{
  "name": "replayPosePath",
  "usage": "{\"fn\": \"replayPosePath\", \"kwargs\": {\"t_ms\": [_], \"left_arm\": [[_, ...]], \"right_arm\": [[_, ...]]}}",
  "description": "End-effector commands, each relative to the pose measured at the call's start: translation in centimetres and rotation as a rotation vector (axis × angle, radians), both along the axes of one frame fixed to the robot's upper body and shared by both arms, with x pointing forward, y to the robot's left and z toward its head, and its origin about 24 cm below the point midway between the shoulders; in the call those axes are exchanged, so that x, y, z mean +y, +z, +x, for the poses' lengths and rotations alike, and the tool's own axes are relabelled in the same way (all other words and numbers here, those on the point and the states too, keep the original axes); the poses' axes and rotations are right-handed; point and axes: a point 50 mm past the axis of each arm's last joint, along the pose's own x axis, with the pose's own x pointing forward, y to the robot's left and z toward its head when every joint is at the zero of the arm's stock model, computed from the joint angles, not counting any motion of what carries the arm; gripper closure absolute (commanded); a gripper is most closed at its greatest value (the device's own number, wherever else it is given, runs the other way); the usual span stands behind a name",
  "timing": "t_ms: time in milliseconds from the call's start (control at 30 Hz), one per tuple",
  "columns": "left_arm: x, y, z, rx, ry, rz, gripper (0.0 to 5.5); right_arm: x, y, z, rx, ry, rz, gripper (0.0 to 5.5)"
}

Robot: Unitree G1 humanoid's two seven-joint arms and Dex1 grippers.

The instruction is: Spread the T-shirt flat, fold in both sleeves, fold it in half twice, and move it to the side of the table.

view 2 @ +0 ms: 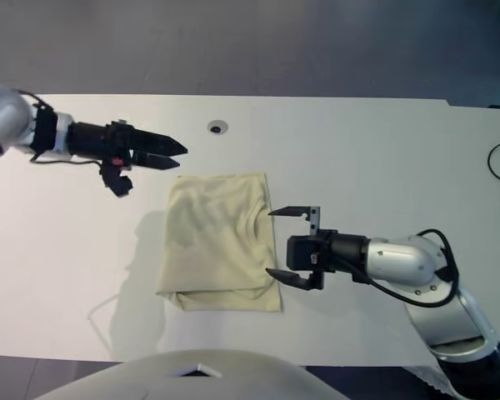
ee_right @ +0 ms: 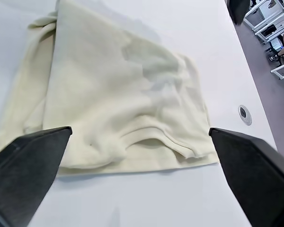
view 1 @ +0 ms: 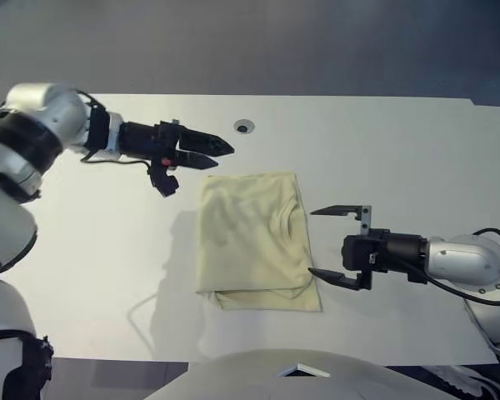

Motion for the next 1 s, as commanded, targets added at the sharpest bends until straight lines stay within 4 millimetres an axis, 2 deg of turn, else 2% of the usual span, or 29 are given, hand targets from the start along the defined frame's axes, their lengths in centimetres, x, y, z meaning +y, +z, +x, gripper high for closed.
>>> {"fn": "replayPosePath", "kwargs": {"t_ms": [33, 100, 233, 367, 600, 1000], "left_arm": [[2.2, -4.5, -4.8, 0.311, 0.072, 0.033, 0.1], [2.7, -6.0, -7.0, 0.413, 0.096, 0.034, 0.1], [3.2, -7.0, -10.0, 0.508, 0.147, 0.039, 0.1], [3.6, -7.7, -11.7, 0.564, 0.204, 0.055, 0.1], [3.2, -8.4, -12.2, 0.595, 0.239, 0.079, 0.1], [2.4, -9.8, -12.4, 0.615, 0.258, 0.085, 0.1]], "right_arm": [[-1.7, -0.9, -1.2, 0.021, 0.016, -0.08, 0.11], [-2.0, -1.4, -1.8, 0.04, 0.035, -0.103, 0.11], [-2.7, -2.7, -2.6, 0.066, 0.057, -0.17, 0.11], [-2.5, -3.7, -2.8, 0.062, 0.079, -0.185, 0.11], [-2.1, -5.3, -2.8, 0.042, 0.102, -0.215, 0.11], [0.0, -7.0, -3.6, 0.047, 0.169, -0.177, 0.11]]}}
